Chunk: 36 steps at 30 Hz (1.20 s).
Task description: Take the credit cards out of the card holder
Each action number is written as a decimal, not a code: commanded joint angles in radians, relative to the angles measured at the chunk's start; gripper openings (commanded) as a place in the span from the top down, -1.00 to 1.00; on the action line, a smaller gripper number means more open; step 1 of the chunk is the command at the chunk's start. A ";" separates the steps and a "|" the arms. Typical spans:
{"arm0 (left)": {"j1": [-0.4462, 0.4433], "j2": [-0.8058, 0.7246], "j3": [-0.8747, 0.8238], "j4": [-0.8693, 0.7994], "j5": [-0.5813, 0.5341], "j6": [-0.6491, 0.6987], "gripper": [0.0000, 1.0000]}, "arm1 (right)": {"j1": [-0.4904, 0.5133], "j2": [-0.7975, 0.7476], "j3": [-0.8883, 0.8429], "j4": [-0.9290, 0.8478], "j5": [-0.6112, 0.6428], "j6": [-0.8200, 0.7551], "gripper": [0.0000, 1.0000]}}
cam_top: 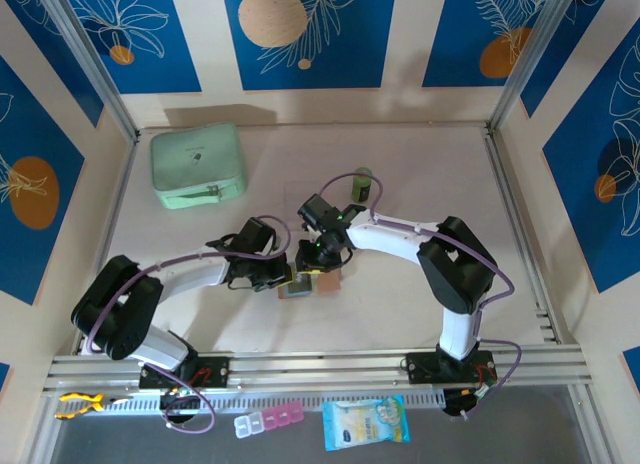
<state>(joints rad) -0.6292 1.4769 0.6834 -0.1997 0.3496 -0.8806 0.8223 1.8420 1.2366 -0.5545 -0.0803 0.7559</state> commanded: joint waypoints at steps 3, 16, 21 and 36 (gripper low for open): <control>-0.009 0.012 -0.008 -0.003 -0.014 0.020 1.00 | -0.005 0.030 -0.010 0.007 -0.033 -0.006 0.46; -0.008 0.005 -0.015 -0.006 -0.015 0.019 1.00 | -0.006 0.063 -0.021 0.019 -0.033 -0.006 0.49; -0.009 0.006 -0.015 -0.006 -0.014 0.020 1.00 | -0.007 0.060 -0.029 0.010 -0.011 -0.004 0.48; -0.009 -0.014 -0.005 -0.014 -0.012 0.019 1.00 | -0.006 0.010 -0.010 -0.040 0.041 -0.018 0.49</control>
<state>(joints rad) -0.6296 1.4761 0.6796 -0.1993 0.3458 -0.8806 0.8219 1.8946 1.2255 -0.5491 -0.0555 0.7540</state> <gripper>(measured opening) 0.054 0.255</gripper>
